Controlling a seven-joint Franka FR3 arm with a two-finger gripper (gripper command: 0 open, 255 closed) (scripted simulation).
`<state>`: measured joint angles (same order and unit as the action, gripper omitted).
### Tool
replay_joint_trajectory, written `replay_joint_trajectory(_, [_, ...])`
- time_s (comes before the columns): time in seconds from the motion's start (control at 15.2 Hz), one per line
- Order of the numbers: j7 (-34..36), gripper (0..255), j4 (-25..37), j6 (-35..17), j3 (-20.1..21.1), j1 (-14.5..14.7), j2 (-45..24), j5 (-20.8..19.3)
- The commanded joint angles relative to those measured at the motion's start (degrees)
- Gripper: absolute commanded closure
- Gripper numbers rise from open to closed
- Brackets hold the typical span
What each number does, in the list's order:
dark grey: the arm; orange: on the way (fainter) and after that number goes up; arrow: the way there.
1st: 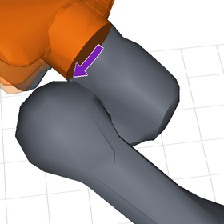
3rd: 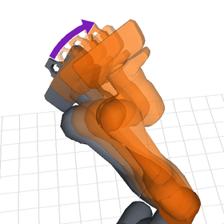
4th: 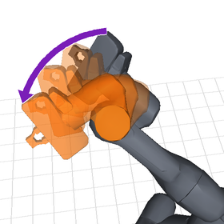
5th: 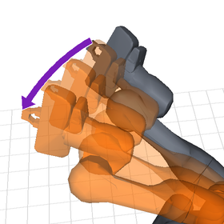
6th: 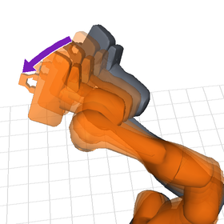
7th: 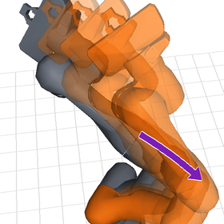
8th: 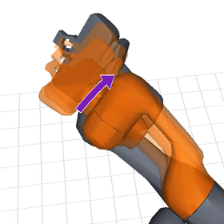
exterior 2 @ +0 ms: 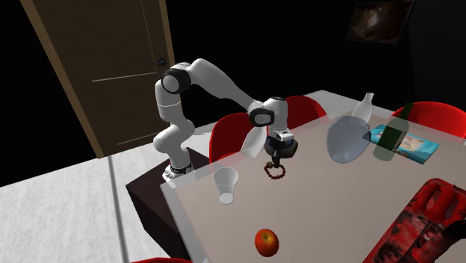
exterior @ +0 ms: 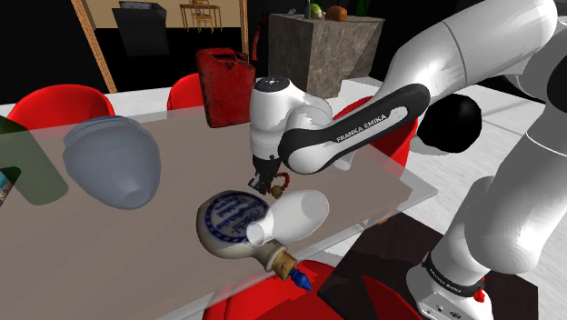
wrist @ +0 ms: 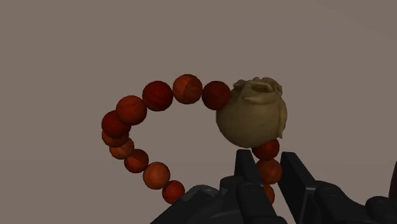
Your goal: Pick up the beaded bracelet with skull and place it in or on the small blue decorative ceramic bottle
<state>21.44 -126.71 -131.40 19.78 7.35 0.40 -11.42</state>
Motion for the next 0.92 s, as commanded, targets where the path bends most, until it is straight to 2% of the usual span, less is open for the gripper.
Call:
replay_joint_trajectory(0.0, [0.0, 255, 0.0, 0.0, 0.0, 0.0, 0.0, 0.0])
replay_joint_trajectory(0.86, [-2.9, 255, 5.3, 8.7, -0.2, 0.1, 4.0, 2.8])
